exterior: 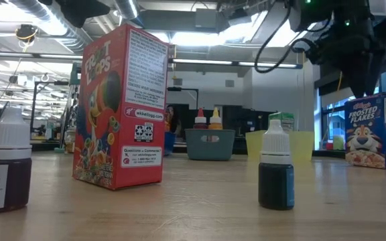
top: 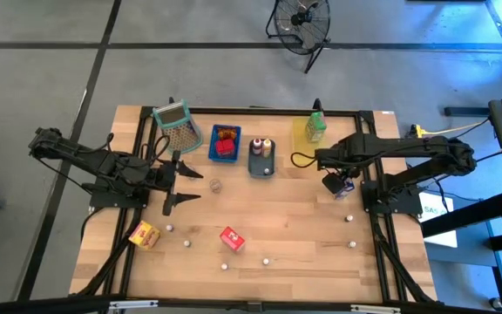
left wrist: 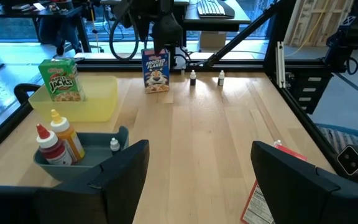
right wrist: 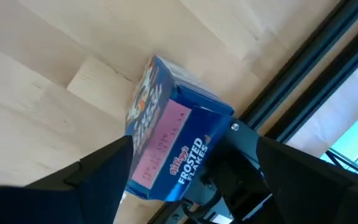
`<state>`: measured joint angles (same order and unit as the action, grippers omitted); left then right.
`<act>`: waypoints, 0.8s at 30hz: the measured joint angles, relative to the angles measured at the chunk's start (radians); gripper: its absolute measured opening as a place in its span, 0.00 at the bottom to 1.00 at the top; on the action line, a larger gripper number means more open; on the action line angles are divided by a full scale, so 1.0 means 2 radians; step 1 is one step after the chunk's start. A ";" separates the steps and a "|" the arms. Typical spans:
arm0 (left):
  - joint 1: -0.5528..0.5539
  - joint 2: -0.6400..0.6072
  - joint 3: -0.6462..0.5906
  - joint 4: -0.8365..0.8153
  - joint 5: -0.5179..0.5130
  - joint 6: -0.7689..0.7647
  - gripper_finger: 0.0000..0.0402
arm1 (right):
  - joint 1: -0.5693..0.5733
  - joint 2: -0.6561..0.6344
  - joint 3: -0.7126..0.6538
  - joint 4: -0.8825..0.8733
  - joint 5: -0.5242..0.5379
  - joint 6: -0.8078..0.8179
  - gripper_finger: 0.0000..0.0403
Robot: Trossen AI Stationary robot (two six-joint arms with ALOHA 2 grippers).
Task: Pick & Place Kitchen Items
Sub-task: Put the blue cereal box into the yellow bin
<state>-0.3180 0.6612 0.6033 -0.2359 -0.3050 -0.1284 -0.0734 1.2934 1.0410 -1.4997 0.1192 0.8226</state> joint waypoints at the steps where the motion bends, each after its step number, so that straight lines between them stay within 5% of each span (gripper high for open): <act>1: 0.000 0.000 0.000 0.000 0.000 0.000 0.69 | 0.000 0.000 -0.002 0.000 -0.001 0.000 0.85; 24: 0.000 0.000 0.000 0.000 0.000 0.000 0.69 | 0.000 0.000 -0.075 0.092 -0.022 -0.008 0.85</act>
<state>-0.3182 0.6609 0.6029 -0.2356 -0.3052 -0.1287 -0.0731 1.2938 0.8902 -1.3154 0.0751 0.8063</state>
